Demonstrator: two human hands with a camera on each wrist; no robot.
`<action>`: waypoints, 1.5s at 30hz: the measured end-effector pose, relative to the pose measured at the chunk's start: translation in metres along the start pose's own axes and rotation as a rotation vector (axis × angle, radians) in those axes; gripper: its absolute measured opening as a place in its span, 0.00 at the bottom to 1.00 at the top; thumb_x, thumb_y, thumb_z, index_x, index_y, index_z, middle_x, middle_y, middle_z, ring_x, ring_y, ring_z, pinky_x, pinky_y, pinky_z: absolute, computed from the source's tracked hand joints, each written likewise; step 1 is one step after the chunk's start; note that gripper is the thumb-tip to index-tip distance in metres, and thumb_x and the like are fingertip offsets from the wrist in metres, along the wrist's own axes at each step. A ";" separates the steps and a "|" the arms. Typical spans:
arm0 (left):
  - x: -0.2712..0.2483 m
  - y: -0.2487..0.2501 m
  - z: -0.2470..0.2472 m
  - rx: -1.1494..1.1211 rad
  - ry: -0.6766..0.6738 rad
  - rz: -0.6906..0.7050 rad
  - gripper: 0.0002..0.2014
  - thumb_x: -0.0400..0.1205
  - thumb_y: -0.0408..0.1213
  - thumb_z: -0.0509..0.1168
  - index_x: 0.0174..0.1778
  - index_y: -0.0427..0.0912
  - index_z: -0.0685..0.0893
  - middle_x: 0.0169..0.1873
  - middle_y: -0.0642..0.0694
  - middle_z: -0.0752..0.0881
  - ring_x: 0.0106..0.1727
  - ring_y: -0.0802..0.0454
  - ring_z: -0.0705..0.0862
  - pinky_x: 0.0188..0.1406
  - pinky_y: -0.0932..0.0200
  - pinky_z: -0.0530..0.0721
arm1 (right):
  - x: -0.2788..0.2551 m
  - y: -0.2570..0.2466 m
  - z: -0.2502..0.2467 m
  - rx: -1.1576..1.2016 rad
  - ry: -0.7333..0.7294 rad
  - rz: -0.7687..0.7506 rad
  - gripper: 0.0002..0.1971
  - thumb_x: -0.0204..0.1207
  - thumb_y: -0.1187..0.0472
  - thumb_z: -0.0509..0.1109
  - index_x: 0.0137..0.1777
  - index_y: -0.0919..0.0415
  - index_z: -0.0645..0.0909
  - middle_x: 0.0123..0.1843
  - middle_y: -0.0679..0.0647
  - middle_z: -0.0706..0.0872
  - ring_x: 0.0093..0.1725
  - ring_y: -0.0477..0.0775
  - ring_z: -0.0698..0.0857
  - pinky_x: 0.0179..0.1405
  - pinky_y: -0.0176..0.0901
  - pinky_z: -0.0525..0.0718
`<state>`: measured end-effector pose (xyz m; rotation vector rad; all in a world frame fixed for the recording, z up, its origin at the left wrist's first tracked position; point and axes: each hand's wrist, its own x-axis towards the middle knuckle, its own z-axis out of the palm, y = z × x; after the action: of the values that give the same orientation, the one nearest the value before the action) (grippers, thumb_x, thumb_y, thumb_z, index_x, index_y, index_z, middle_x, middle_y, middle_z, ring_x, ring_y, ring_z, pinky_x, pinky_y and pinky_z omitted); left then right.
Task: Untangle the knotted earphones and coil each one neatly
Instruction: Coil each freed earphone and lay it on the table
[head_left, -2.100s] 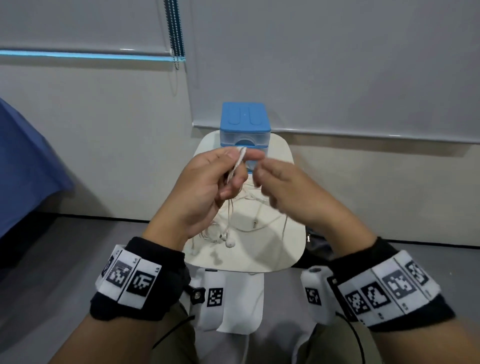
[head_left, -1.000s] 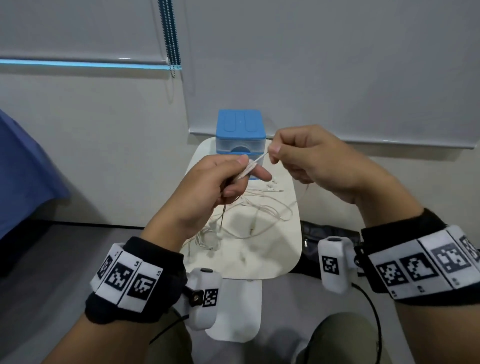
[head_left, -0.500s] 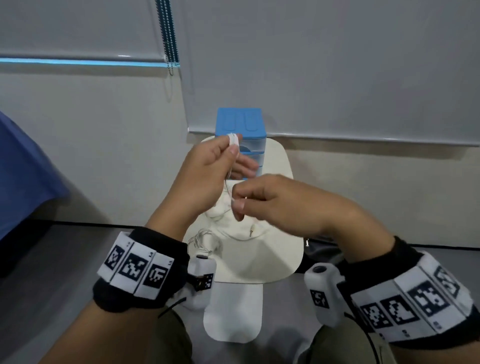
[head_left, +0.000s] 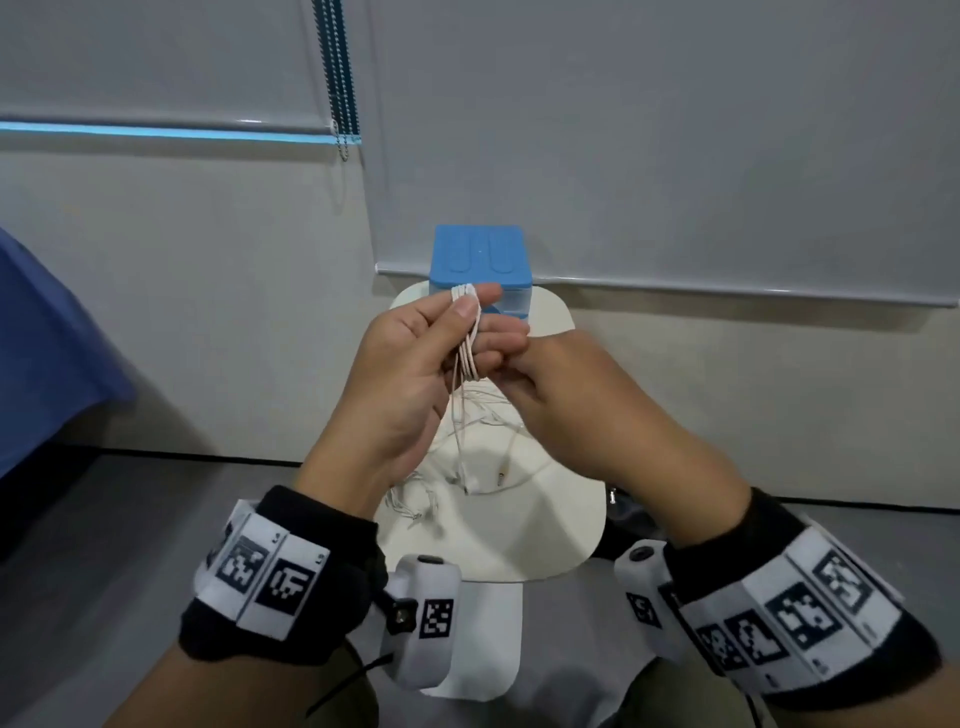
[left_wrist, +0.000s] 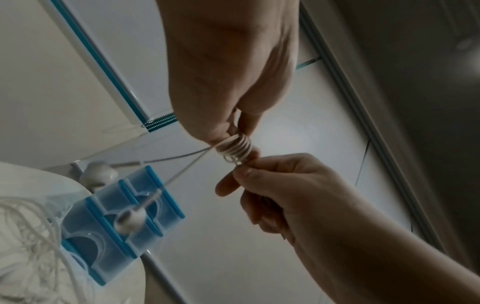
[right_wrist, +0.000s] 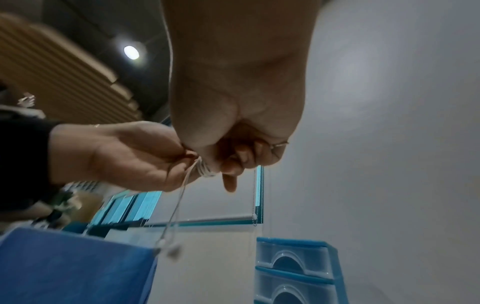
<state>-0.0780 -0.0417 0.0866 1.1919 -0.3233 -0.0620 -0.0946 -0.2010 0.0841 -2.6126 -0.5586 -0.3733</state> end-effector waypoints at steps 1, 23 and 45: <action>0.002 -0.003 0.001 -0.006 0.051 0.004 0.12 0.92 0.33 0.59 0.66 0.33 0.84 0.45 0.39 0.94 0.45 0.54 0.94 0.44 0.68 0.87 | 0.001 -0.004 0.002 -0.123 0.005 -0.012 0.11 0.89 0.56 0.61 0.48 0.54 0.82 0.43 0.57 0.87 0.38 0.61 0.80 0.35 0.50 0.78; 0.033 0.021 -0.013 0.629 -0.136 -0.524 0.26 0.90 0.54 0.60 0.38 0.35 0.84 0.20 0.44 0.78 0.21 0.52 0.73 0.22 0.63 0.70 | 0.002 -0.023 -0.007 -0.193 -0.220 -0.302 0.05 0.89 0.58 0.65 0.56 0.59 0.78 0.46 0.51 0.78 0.38 0.57 0.75 0.36 0.57 0.82; 0.004 -0.008 -0.040 0.534 -0.144 -0.161 0.03 0.83 0.25 0.72 0.50 0.28 0.88 0.34 0.40 0.91 0.34 0.52 0.88 0.38 0.64 0.83 | -0.001 0.022 -0.005 0.591 -0.120 0.157 0.04 0.85 0.64 0.71 0.54 0.54 0.85 0.31 0.49 0.88 0.31 0.47 0.78 0.35 0.41 0.76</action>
<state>-0.0615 -0.0093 0.0669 1.7477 -0.3828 -0.2126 -0.0865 -0.2223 0.0804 -2.0927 -0.4177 0.0068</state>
